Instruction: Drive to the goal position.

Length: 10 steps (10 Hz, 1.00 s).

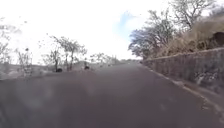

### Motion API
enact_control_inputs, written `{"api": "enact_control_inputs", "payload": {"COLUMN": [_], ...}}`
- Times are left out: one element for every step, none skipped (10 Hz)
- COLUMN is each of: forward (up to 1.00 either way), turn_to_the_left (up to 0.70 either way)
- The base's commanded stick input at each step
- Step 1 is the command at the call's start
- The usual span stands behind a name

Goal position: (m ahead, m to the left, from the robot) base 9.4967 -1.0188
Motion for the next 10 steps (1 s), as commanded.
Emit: {"api": "enact_control_inputs", "payload": {"forward": [0.7, 0.7, 0.7, 0.7, 0.7, 0.7, 0.7, 0.7, 0.7, 0.7], "turn_to_the_left": [0.0, 0.0, 0.0, 0.0, 0.0, 0.0, 0.01, 0.02, 0.0, 0.0]}}
